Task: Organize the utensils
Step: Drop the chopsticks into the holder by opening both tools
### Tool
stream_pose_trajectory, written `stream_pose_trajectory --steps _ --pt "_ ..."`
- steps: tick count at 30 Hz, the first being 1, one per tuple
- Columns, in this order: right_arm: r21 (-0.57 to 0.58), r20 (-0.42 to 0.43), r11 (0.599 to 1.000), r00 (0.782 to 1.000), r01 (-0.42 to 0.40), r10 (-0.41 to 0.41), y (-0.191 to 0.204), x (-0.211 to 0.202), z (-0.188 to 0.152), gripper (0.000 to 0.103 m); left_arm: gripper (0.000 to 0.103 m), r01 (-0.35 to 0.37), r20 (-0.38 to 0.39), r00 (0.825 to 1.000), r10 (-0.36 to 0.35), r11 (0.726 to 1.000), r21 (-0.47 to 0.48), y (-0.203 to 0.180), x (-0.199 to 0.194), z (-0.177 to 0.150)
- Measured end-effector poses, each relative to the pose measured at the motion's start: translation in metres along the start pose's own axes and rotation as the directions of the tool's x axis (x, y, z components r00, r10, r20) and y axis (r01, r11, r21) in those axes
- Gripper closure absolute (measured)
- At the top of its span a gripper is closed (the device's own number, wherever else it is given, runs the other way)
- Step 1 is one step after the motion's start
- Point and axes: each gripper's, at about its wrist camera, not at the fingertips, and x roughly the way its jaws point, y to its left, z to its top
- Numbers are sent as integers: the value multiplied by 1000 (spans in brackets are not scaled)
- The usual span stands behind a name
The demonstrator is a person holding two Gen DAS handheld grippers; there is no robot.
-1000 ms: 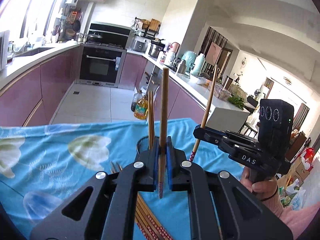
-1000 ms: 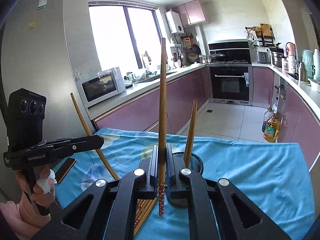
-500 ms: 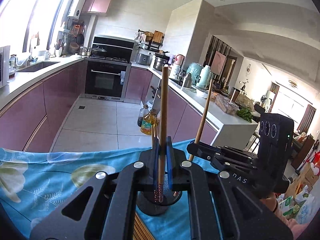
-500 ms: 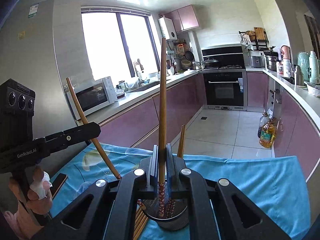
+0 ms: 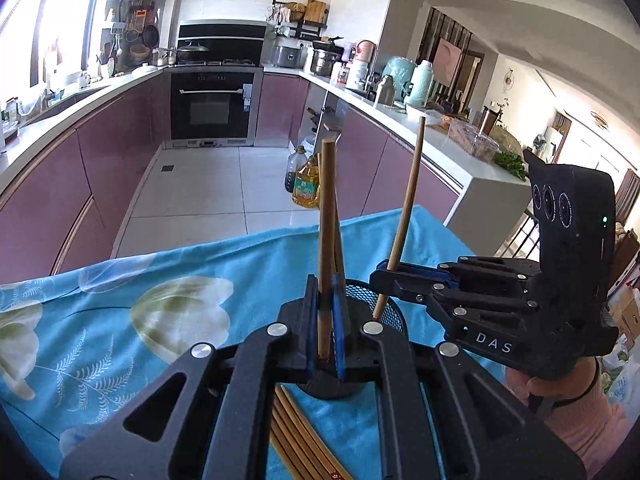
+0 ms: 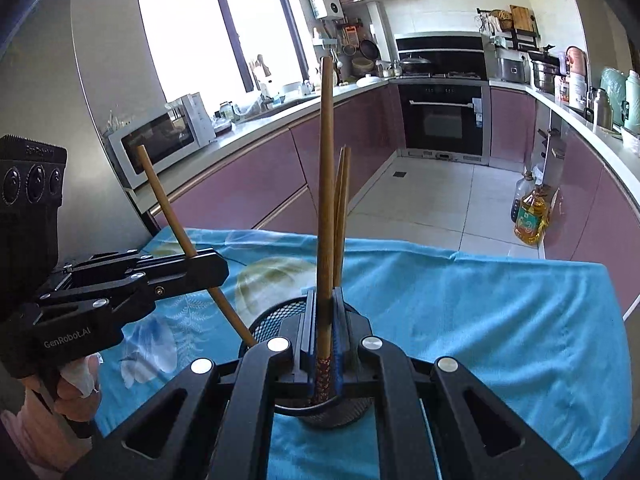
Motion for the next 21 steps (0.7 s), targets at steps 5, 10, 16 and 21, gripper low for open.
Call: stream_pose_trajectory --steps 5,10,16,21 --pt "3 -35 1000 999 8 -8 1 9 -3 96 95 -15 -24 1000 15 1000 -6 1 20 1" --pt "22 -36 1000 999 13 -12 -2 12 -2 95 95 -28 -42 999 27 999 -17 7 32 -2" --pt "35 -9 999 1000 7 -7 -1 5 -2 94 89 -46 -22 999 46 999 -19 9 24 -13" --pt "29 44 1000 999 -2 1 5 -12 -7 79 74 -86 33 996 87 996 -28 12 -1 -26"
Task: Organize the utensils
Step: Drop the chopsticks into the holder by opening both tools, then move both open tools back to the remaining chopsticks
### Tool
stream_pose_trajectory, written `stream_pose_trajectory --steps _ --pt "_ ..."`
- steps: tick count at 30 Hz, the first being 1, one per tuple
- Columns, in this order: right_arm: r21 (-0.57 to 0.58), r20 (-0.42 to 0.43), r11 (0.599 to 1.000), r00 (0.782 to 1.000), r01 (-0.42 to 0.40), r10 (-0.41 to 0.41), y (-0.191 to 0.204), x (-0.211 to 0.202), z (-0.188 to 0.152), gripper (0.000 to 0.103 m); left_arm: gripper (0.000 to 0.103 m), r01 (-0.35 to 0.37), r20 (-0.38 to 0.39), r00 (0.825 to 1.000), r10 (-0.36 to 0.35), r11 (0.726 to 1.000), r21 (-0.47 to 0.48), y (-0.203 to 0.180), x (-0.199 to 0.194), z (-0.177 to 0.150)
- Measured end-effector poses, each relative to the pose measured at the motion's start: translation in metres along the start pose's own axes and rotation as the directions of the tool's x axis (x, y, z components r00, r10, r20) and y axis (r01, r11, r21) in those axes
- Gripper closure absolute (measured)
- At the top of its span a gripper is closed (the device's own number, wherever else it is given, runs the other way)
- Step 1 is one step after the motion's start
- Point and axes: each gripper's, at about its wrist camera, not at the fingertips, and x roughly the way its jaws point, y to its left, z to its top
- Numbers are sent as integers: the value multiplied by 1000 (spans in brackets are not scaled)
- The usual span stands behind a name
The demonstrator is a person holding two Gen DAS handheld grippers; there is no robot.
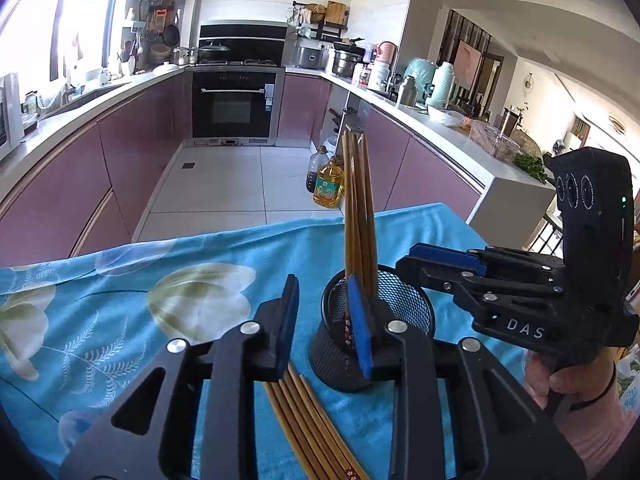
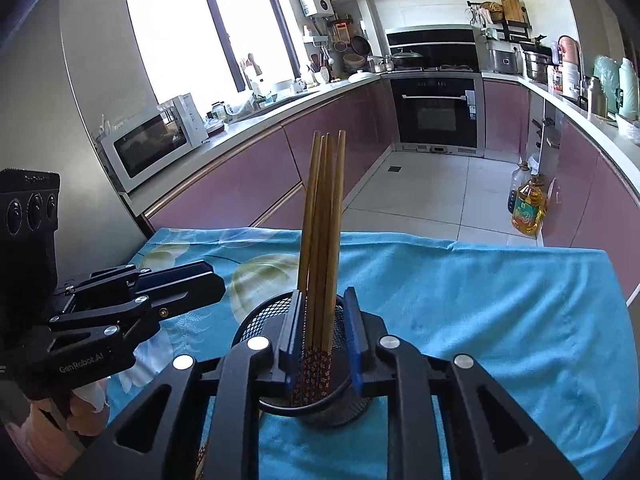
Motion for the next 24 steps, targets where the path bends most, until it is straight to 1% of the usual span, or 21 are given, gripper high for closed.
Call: stream_pose_trajectory --steps 2,4,5,6,8,10,12,15,16,19,24 --pt "-17 25 1000 1000 -8 9 6 -11 -4 77 65 -19 29 999 19 1000 4 2 -13 -7" --pt "-46 52 999 998 -16 18 15 -23 -13 69 61 -32 53 998 32 999 10 5 -25 -16" --pt "-59 56 998 998 -24 27 20 -27 -18 66 58 -36 58 998 36 999 11 8 -29 -23" --pt "-75 53 997 998 -34 38 24 -30 -24 63 56 -44 55 998 43 999 12 10 -32 -29" --pt "-93 28 994 998 -61 64 32 -30 -40 62 53 -68 43 997 66 997 33 12 -36 -44" --pt "-98 -17 992 997 -77 75 38 -24 -55 62 51 -88 17 996 88 995 38 14 -36 -60" --pt "-101 -71 992 995 -81 74 43 -12 -72 62 51 -89 -22 996 90 995 41 17 -32 -75" --pt "-71 -147 992 985 -100 89 44 6 -92 62 51 -100 -82 991 102 994 33 22 -24 -102" --pt "-68 -164 993 983 -95 82 44 10 -98 62 51 -104 -102 989 106 994 26 25 -21 -109" --pt "-67 -197 993 977 -93 78 48 18 -109 62 51 -111 -150 982 113 994 20 30 -14 -128" --pt "-71 -210 995 976 -71 54 53 21 -118 62 51 -111 -183 977 109 994 2 33 -6 -144"
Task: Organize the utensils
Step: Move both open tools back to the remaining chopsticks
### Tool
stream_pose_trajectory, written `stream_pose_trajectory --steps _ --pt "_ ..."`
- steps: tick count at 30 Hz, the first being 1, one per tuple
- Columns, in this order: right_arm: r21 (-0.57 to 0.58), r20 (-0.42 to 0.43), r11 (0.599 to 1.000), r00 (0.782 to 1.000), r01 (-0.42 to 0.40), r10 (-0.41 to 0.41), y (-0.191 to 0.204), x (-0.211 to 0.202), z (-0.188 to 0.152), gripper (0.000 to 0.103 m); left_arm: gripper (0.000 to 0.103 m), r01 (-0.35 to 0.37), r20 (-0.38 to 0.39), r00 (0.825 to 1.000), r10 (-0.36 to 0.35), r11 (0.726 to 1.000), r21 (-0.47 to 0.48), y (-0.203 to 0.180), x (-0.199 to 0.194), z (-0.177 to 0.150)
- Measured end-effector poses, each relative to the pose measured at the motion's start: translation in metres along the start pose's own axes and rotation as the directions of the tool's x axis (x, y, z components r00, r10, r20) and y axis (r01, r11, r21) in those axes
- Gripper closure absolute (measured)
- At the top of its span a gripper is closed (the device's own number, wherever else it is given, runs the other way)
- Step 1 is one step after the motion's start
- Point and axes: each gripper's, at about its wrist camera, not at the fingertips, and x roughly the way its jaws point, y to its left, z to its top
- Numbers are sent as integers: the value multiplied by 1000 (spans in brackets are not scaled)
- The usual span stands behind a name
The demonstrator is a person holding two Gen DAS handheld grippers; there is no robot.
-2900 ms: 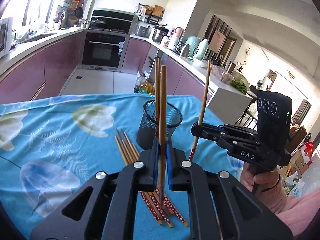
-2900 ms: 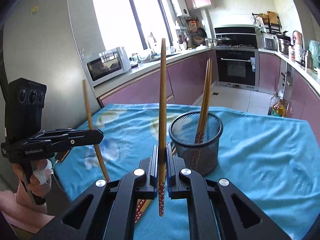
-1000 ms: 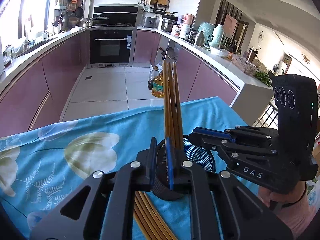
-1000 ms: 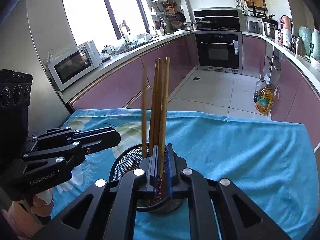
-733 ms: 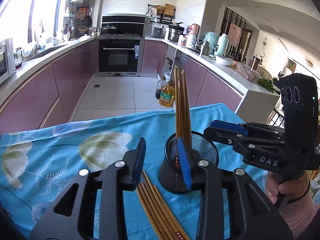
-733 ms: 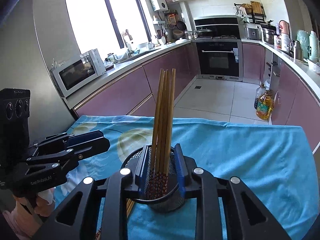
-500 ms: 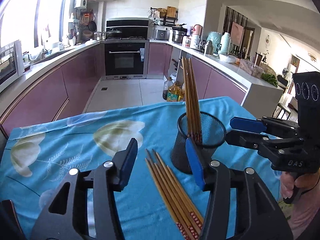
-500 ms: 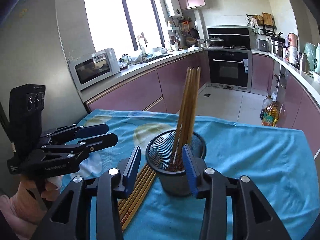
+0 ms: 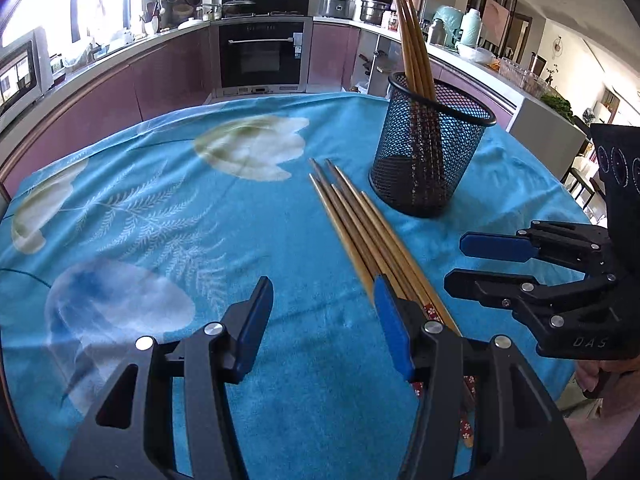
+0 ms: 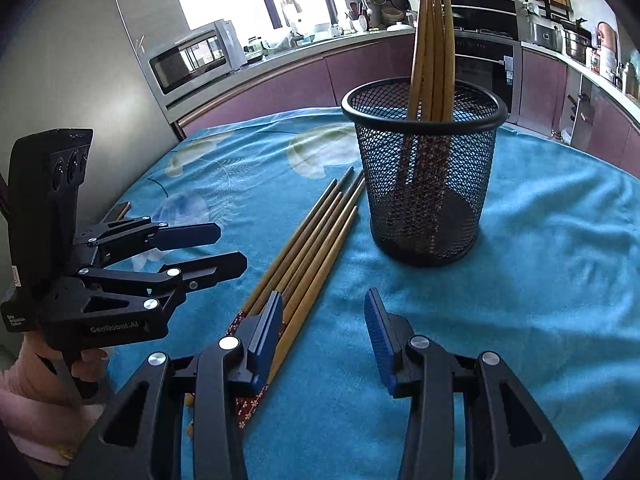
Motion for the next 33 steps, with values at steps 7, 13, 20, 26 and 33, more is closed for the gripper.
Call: stream_pose_trajectory --steps 7,13,20,26,33 --pt "-16 -18 1000 1000 23 -23 10 7 -6 62 48 9 -19 1000 -9 1000 23 -10 4 -6" --pt "-32 -27 998 998 49 -50 15 12 -5 64 48 -9 -25 1000 10 999 40 -15 9 -4" --pt "-25 -35 998 998 55 -56 10 11 -6 67 47 -11 -35 999 12 999 37 -16 9 -3" --pt "-32 -37 997 997 68 -70 11 13 -5 69 50 -28 -39 999 30 998 52 -21 12 2" --pt "-42 -43 995 995 86 -88 9 12 -4 78 64 -10 -48 999 12 999 34 -17 13 2"
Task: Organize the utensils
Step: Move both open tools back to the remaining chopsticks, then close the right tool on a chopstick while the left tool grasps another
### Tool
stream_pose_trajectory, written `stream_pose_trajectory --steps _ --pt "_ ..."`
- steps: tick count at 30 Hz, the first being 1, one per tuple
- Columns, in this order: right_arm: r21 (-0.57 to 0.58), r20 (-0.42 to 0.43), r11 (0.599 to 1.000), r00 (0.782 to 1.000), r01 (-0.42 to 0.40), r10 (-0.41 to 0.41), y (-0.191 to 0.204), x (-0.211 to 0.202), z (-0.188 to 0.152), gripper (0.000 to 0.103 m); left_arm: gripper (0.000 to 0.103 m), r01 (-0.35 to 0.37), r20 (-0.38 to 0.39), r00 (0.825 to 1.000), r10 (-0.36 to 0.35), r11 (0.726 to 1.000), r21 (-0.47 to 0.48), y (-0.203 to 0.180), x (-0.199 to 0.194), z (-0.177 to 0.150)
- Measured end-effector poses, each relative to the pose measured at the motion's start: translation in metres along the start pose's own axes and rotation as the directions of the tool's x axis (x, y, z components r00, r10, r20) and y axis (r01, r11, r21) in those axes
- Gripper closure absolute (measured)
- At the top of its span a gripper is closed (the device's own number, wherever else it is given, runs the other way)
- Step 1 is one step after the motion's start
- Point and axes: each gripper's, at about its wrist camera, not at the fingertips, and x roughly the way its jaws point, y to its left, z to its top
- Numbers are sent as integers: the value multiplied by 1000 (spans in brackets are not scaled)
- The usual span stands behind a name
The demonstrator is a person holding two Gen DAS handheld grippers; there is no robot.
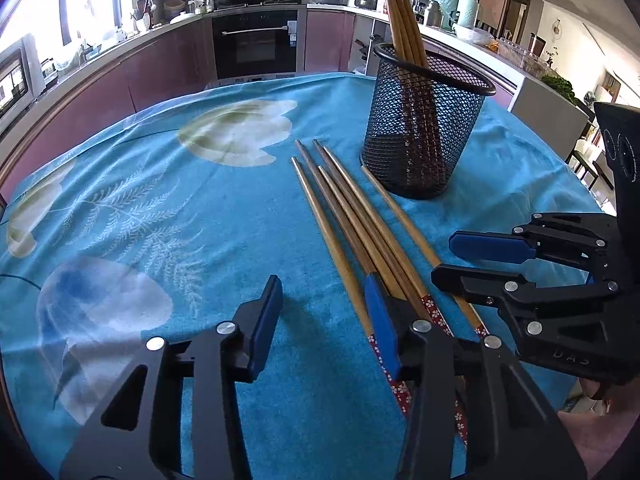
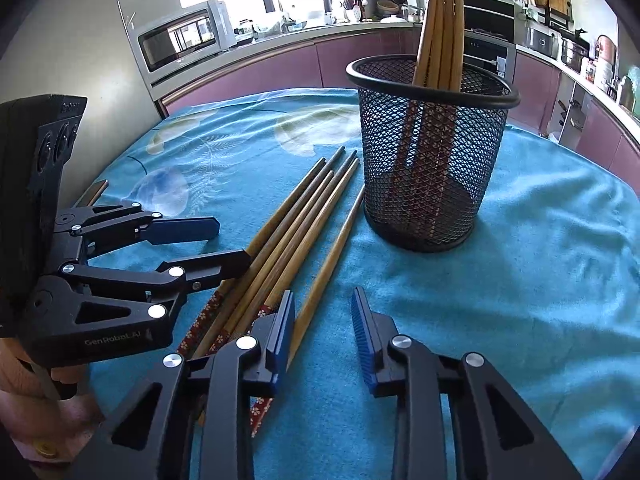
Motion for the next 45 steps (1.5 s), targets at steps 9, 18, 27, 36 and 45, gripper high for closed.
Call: stream_pose_trajectory --steps 9,18,27,36,45 --pt "-22 0 999 1000 30 -30 5 6 5 81 64 -5 -12 1000 5 1000 -10 2 7 5" --pt "39 8 999 1000 -1 0 -6 6 6 96 86 -9 -4 1000 9 999 -44 2 14 12" --pt "81 45 994 997 -71 67 -16 -10 3 97 95 28 18 999 -27 995 -91 9 -1 2" --pt "16 -2 996 996 -93 93 -4 -5 4 97 95 87 -2 996 -87 995 -43 -1 -6 -10" --pt "0 -21 997 997 -73 73 0 7 9 95 85 77 -15 997 -77 997 -24 2 7 0"
